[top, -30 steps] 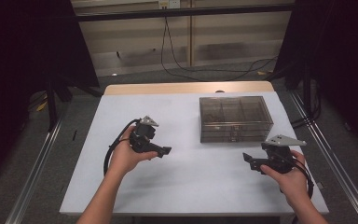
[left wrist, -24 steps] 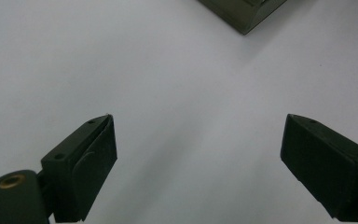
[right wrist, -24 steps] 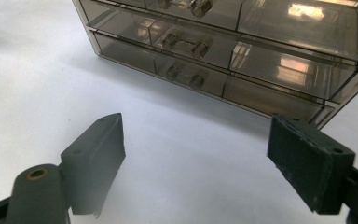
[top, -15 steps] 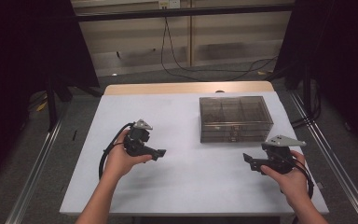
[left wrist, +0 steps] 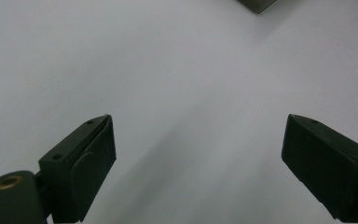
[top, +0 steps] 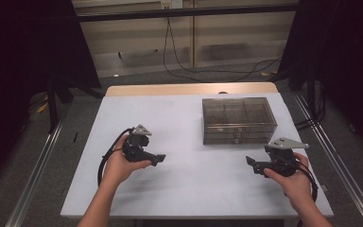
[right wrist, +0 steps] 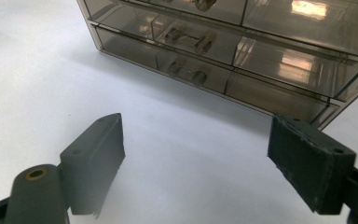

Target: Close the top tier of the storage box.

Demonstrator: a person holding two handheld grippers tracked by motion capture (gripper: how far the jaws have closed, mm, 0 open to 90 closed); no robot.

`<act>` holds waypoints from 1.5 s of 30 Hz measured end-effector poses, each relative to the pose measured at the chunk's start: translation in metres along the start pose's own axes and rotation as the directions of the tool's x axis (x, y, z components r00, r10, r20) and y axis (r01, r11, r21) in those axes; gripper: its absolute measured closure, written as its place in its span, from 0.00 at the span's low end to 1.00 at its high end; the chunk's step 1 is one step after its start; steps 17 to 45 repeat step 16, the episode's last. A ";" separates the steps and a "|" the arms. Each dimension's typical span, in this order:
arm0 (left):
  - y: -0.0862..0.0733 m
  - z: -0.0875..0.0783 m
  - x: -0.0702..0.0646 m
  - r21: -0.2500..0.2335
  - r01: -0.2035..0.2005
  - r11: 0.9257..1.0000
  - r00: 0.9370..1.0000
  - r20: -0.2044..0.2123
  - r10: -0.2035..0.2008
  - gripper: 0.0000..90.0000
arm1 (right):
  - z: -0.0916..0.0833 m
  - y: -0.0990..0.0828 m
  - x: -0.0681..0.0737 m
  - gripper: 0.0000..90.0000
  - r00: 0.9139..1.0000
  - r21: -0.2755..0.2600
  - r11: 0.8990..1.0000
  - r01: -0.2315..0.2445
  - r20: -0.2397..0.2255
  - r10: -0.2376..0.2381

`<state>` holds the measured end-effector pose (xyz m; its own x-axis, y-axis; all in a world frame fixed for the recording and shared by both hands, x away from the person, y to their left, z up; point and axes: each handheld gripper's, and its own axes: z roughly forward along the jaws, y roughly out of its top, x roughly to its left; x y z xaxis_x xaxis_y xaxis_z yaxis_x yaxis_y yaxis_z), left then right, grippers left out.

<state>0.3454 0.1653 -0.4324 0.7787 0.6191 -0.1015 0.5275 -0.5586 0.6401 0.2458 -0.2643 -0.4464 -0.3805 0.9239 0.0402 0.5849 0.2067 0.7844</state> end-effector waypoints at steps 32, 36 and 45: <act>-0.013 0.011 0.004 0.034 -0.040 0.999 0.999 -0.028 0.041 0.08 | 0.005 -0.002 0.002 0.17 1.000 0.023 0.999 0.022 -0.023 -0.021; -0.013 0.011 0.004 0.034 -0.040 0.999 0.999 -0.028 0.041 0.08 | 0.005 -0.002 0.002 0.17 1.000 0.023 0.999 0.022 -0.023 -0.021; -0.013 0.011 0.004 0.034 -0.040 0.999 0.999 -0.028 0.041 0.08 | 0.005 -0.002 0.002 0.17 1.000 0.023 0.999 0.022 -0.023 -0.021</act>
